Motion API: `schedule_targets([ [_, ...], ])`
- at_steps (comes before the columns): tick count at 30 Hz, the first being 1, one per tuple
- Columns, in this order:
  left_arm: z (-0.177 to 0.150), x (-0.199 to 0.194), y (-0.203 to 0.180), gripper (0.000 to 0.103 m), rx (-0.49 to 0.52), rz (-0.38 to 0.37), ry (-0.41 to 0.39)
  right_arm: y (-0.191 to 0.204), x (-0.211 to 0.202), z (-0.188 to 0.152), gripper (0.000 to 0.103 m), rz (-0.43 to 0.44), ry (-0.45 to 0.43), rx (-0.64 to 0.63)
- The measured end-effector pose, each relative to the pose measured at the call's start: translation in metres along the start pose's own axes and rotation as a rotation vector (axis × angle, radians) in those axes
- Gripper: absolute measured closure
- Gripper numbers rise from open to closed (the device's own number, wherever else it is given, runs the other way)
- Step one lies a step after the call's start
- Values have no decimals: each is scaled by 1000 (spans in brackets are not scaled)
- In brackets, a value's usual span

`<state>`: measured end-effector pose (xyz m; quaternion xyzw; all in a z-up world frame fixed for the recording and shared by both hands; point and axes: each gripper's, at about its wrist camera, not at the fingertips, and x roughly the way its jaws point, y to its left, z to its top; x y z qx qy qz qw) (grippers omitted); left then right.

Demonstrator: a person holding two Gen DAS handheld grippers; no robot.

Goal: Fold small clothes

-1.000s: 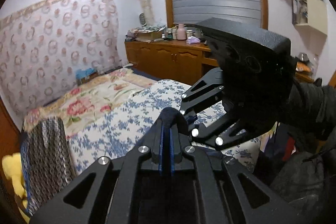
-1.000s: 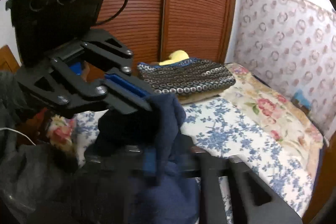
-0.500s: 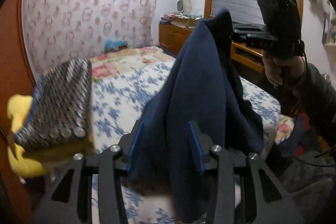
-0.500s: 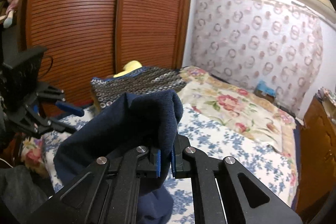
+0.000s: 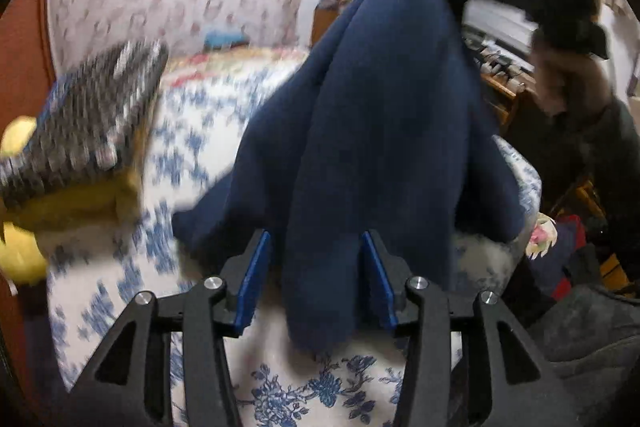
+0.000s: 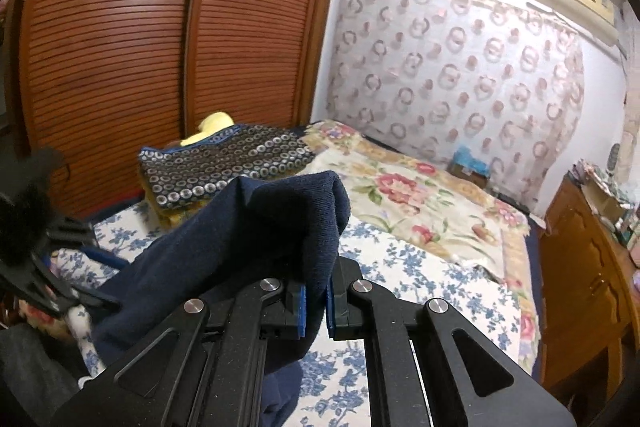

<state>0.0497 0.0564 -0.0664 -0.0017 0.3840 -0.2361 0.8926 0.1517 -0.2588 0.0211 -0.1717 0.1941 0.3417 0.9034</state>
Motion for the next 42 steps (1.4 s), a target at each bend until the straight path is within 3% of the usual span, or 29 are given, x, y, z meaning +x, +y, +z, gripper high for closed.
schedule_targets([
  [4,-2,-1,1,60,-12,-31,-39,-5,-10,-2,99,-11,-16,16],
  [6,6,-9,2,81,-17,-64,-88,-6,-16,-3,99,-3,-27,20],
  [8,15,-15,4,88,-16,-76,-123,-6,-23,-3,99,8,-44,18],
  [9,19,-17,4,102,-8,-70,-133,-6,-27,-4,99,3,-46,15],
  [13,29,-22,7,102,15,-66,-143,-6,-36,-2,99,-3,-64,11],
  [16,30,-18,9,101,6,-105,-122,-7,-39,-2,99,-1,-67,12],
  [18,28,-12,9,79,-2,-126,-107,-7,-39,-3,99,2,-62,12],
  [21,29,-2,4,65,14,-135,-97,-6,-38,-1,99,2,-58,8],
  [29,32,42,-7,63,43,-104,-6,-9,-36,-1,99,-23,-42,24],
  [31,32,47,-9,65,47,-105,-11,-8,-36,-3,99,-30,-42,20],
  [32,32,47,-12,89,52,-113,-16,-7,-37,-4,99,-38,-45,19],
  [33,32,46,-13,102,56,-121,-13,-8,-38,-4,99,-41,-45,19],
  [36,36,25,-18,102,74,-85,-44,-12,-43,-6,99,-51,-56,29],
  [42,68,-82,-26,102,136,6,-281,-17,-89,0,99,-78,-131,51],
])
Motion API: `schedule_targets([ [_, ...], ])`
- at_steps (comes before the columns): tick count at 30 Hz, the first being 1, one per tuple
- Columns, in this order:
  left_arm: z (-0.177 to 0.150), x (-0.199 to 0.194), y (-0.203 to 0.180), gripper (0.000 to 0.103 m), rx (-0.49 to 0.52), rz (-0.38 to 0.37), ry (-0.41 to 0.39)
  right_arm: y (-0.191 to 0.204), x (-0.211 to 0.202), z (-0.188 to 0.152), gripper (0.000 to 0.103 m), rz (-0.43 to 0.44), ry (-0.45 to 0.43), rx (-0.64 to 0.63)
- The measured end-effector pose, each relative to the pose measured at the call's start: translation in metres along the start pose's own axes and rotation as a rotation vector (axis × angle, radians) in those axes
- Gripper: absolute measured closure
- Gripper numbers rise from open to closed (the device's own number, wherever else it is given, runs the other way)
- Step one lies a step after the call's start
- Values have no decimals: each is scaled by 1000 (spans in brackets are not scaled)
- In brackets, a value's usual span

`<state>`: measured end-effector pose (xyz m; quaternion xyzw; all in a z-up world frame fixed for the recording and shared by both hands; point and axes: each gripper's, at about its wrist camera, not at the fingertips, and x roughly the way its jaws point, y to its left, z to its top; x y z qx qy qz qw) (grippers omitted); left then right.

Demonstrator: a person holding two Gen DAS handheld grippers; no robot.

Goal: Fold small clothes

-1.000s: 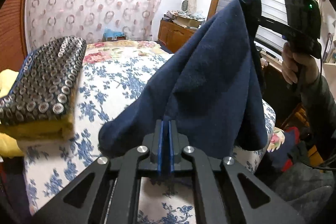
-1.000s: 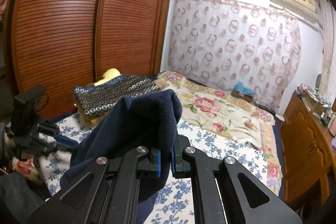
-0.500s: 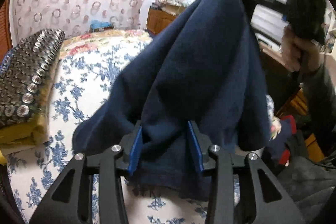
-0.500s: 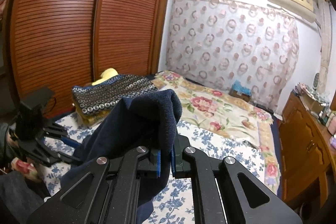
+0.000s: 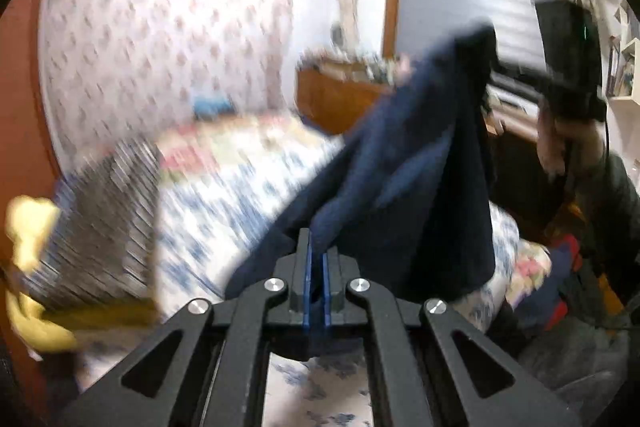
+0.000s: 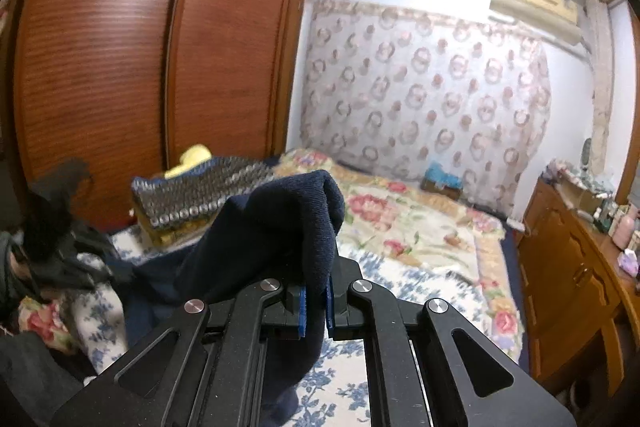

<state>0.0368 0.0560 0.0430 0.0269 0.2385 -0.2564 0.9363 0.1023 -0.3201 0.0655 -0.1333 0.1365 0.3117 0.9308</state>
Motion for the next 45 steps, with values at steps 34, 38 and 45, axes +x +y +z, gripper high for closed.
schedule_targets([
  [34,47,166,71,101,14,85,182,-109,144,-57,99,36,270,138],
  [38,47,188,71,101,3,83,217,-124,166,-69,99,48,321,161],
  [45,47,216,78,101,0,71,246,-138,186,-92,99,59,381,204],
])
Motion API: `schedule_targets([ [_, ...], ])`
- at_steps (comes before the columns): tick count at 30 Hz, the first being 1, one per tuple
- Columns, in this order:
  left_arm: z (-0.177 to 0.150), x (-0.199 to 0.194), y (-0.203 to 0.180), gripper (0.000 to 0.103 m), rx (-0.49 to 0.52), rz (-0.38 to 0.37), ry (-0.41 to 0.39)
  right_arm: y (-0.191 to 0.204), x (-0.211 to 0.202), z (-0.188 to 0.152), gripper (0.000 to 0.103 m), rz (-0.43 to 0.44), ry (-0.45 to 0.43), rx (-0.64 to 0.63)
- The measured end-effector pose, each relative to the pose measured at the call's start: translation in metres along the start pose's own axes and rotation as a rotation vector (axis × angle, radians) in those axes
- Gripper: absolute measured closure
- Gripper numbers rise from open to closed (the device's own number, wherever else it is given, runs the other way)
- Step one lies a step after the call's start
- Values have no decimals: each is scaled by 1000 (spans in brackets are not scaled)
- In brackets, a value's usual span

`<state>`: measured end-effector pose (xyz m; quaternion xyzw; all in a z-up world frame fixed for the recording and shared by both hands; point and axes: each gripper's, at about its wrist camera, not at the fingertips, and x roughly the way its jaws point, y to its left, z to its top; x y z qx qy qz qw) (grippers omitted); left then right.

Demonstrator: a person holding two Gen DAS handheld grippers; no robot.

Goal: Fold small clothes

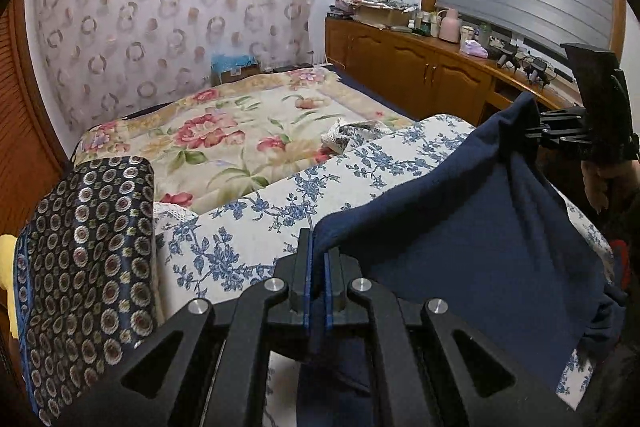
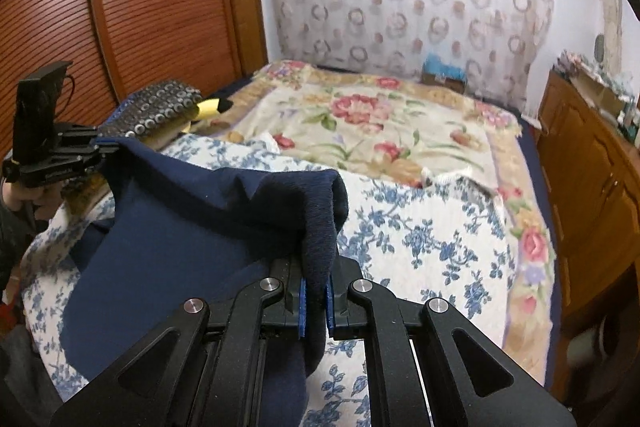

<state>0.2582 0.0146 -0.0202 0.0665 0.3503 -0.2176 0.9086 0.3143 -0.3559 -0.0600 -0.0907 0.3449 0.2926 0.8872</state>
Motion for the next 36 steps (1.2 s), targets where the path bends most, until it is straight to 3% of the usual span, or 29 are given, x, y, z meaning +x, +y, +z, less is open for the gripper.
schedule_targets([
  [10,0,9,-2,100,8,6,12,-4,6,-6,99,7,9,40],
  [28,-3,-11,-11,100,25,12,-13,0,-10,-5,98,-2,-14,47],
  [31,-5,-8,-7,93,3,17,7,2,-5,-1,98,-11,-15,43],
  [36,-13,-17,-14,72,3,-2,1,-2,24,21,98,-70,0,62],
])
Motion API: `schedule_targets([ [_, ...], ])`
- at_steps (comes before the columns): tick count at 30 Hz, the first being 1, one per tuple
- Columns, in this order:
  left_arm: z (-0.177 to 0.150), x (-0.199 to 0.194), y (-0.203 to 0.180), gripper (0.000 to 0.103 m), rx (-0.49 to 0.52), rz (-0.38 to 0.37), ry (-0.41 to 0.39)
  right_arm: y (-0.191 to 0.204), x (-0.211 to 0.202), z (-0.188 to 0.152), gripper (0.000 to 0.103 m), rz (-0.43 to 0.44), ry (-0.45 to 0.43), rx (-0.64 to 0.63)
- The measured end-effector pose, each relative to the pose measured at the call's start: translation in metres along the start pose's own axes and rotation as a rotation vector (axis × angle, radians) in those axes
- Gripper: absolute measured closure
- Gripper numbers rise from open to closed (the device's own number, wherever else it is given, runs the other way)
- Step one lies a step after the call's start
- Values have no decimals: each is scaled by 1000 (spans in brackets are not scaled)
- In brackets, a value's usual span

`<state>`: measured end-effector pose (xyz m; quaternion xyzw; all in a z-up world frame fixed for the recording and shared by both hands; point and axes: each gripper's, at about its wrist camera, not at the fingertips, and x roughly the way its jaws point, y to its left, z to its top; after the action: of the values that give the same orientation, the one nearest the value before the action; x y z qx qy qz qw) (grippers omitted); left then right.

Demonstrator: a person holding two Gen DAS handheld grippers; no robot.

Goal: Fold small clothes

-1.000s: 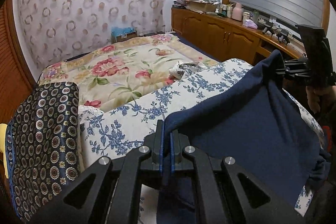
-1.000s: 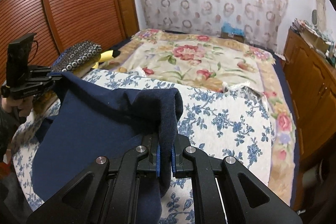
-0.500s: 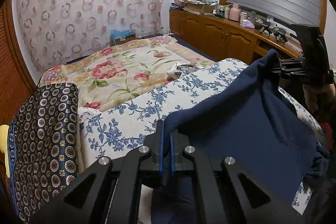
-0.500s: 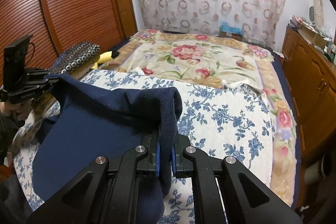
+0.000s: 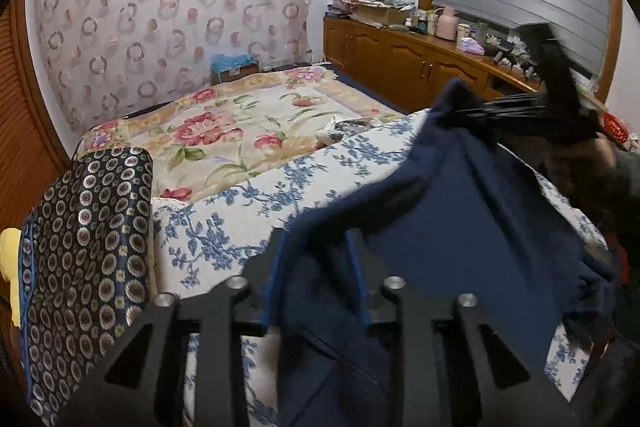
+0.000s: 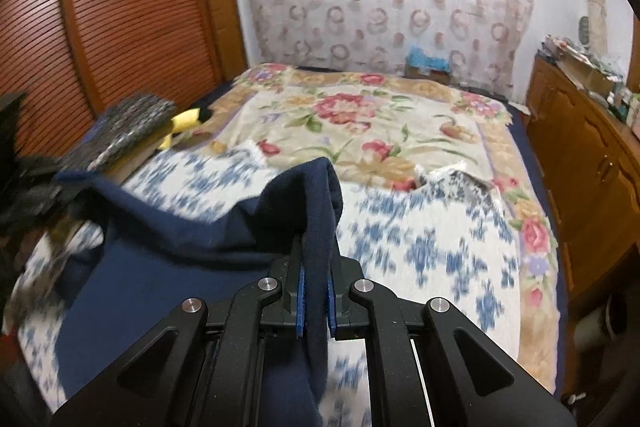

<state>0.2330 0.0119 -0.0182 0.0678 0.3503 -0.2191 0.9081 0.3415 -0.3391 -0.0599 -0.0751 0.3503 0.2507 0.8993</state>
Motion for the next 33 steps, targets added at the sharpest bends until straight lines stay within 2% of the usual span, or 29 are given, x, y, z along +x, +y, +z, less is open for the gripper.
schedule_targets([
  [1,-2,-2,-2,71,6,4,1,-2,7,0,98,-11,22,7],
  [2,-5,-3,-3,71,7,6,1,-3,13,-2,94,-7,49,18],
  [8,-25,0,6,71,-30,12,32,-14,9,-16,88,-7,67,50],
  [10,-32,1,8,70,-36,12,47,-19,6,-18,79,-1,76,64],
  [12,-39,1,8,66,-49,13,55,-20,2,-23,47,2,81,70],
  [13,-43,1,9,65,-57,14,60,-21,0,-26,42,3,88,76],
  [17,-63,8,9,65,-90,13,93,-16,7,-37,41,-5,134,72],
  [22,-73,3,8,65,-106,12,91,-12,32,-49,41,75,219,106],
  [23,-73,0,7,65,-107,11,82,-9,32,-51,50,85,217,101],
  [24,-74,-3,7,65,-107,13,77,-5,31,-52,71,112,217,90],
  [25,-75,-8,7,65,-108,16,67,0,29,-53,76,116,213,73],
  [26,-75,-12,8,65,-111,17,58,4,26,-52,88,113,204,61],
  [27,-74,-15,10,65,-114,17,50,9,22,-50,92,121,194,51],
  [30,-75,-34,17,65,-137,30,8,29,-3,-36,94,136,115,27],
  [33,-74,-58,30,65,-164,56,-41,71,-25,-16,94,168,45,-33],
])
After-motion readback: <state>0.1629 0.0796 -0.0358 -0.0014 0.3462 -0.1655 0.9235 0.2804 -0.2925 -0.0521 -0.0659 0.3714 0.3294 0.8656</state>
